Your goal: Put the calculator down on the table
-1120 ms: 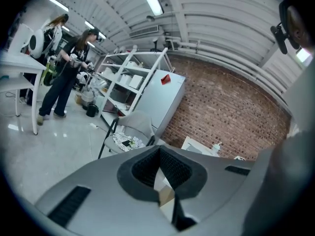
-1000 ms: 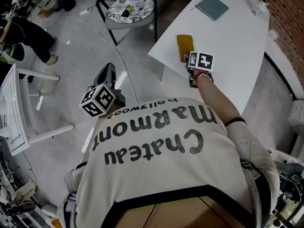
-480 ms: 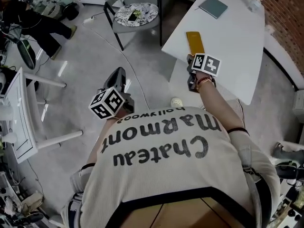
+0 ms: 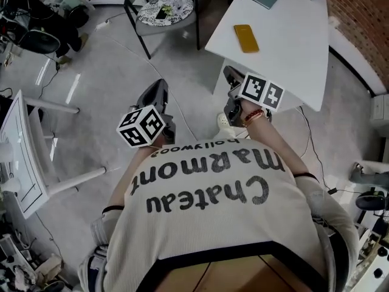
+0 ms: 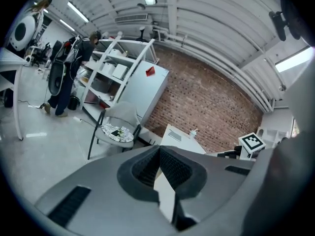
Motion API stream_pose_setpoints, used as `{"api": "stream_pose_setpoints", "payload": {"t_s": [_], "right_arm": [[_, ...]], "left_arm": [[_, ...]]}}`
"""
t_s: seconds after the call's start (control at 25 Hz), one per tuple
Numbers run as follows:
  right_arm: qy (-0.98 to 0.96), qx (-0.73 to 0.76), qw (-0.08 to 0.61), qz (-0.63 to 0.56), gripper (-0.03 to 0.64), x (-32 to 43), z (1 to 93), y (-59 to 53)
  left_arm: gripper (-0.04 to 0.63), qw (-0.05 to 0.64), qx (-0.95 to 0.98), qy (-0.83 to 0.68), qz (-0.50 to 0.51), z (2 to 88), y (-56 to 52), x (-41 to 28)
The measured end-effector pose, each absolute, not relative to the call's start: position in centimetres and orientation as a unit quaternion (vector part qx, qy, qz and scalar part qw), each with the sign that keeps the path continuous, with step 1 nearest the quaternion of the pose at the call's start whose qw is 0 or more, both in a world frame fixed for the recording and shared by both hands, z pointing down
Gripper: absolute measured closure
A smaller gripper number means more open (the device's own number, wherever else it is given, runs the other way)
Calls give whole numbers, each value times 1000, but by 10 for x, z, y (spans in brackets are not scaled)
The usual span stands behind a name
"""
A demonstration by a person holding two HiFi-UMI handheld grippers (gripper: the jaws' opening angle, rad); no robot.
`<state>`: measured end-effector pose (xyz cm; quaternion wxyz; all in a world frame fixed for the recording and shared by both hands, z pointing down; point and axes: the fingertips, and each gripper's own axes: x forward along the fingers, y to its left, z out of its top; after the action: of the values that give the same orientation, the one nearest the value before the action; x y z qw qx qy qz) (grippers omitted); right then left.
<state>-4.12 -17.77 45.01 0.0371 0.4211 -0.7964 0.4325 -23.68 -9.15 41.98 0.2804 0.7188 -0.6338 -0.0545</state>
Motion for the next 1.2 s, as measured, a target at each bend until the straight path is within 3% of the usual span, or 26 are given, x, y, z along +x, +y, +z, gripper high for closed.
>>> {"api": "stream_pose_setpoints", "payload": {"t_s": [0.16, 0.48, 1.2], "right_arm": [[-813, 429, 15, 393, 614, -40, 432, -161], [-825, 494, 83, 263, 614, -20, 431, -153], [-814, 511, 118, 251, 614, 0, 443, -166]], "left_arm": [[592, 282, 727, -624, -44, 426, -81, -233], [592, 255, 742, -619, -24, 422, -77, -225], [592, 258, 752, -607, -20, 425, -104, -211]]}}
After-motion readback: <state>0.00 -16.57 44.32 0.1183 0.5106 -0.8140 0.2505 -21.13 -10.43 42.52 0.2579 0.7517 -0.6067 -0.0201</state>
